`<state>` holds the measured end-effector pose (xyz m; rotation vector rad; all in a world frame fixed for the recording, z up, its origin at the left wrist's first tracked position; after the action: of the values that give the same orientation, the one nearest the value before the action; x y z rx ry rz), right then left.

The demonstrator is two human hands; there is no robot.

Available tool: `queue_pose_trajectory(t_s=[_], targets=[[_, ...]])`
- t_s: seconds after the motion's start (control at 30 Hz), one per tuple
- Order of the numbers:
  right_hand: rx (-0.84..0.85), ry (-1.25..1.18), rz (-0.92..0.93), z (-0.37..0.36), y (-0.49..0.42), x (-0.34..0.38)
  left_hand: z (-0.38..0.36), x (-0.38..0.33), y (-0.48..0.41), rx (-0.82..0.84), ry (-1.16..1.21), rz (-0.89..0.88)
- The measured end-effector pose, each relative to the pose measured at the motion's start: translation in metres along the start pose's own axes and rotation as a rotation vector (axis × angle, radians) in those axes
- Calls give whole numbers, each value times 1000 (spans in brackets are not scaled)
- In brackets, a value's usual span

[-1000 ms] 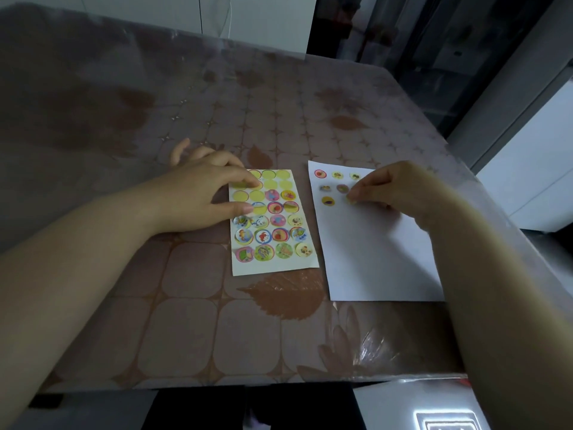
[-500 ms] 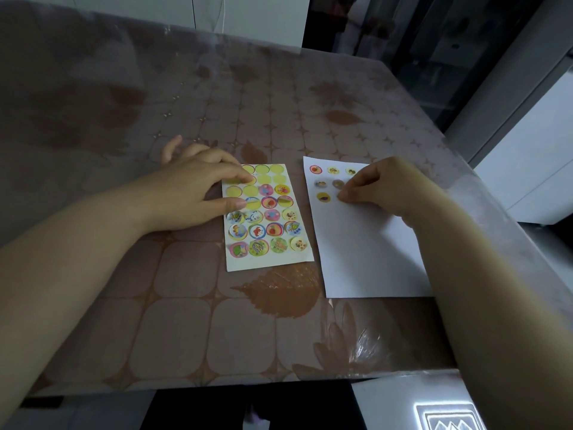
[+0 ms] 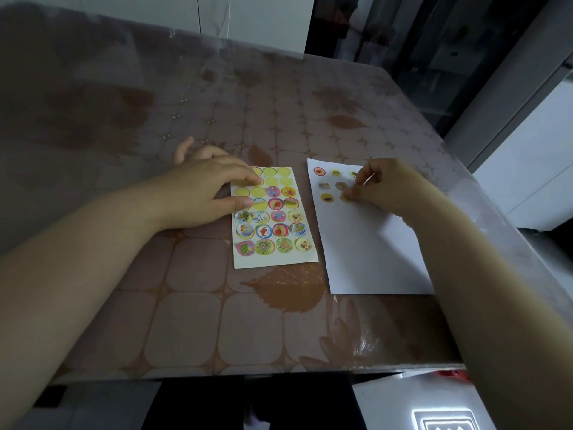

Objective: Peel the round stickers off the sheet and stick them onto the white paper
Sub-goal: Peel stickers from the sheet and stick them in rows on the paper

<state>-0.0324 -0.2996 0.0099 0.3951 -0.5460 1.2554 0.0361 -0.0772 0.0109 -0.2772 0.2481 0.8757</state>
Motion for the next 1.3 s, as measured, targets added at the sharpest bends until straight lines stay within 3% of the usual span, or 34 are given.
queue_pose_trajectory(t_s=[0.1, 0.2, 0.3, 0.47, 0.8, 0.93, 1.03, 1.17, 1.3], targets=[[-17, 61, 220, 2, -2, 38, 0, -3, -1, -3, 11, -9], [82, 109, 446, -18, -4, 85, 0, -4, -2, 1, 26, -7], [151, 161, 509, -45, -10, 103, 0, -7, -2, -15, 24, -27], [150, 26, 496, -66, -20, 98, 11, -14, 0, -77, 82, -102], [57, -165, 484, -49, -14, 96, 7, -13, -4, -23, 101, -84], [-30, -138, 380, 8, -14, 78, 7, -12, -4, -49, 90, -95], [41, 20, 215, 42, -9, 35, 7, -11, -4, -71, 97, -97], [72, 12, 55, 36, 5, -10, 9, -12, -3, -85, 102, -103], [12, -77, 55, 19, 6, -23, 8, -13, -3, -74, 86, -94]])
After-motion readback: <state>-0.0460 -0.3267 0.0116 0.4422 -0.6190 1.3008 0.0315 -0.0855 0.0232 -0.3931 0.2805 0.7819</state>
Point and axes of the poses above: each hand's wrist, its own y-axis away from the middle knuckle, its own z-axis out of the back of the hand, x = y × z, the point moved 10 cm from there along -y, towards the middle knuckle, and after that the axes turned 14 degrees about z, right-handed, at the moved point
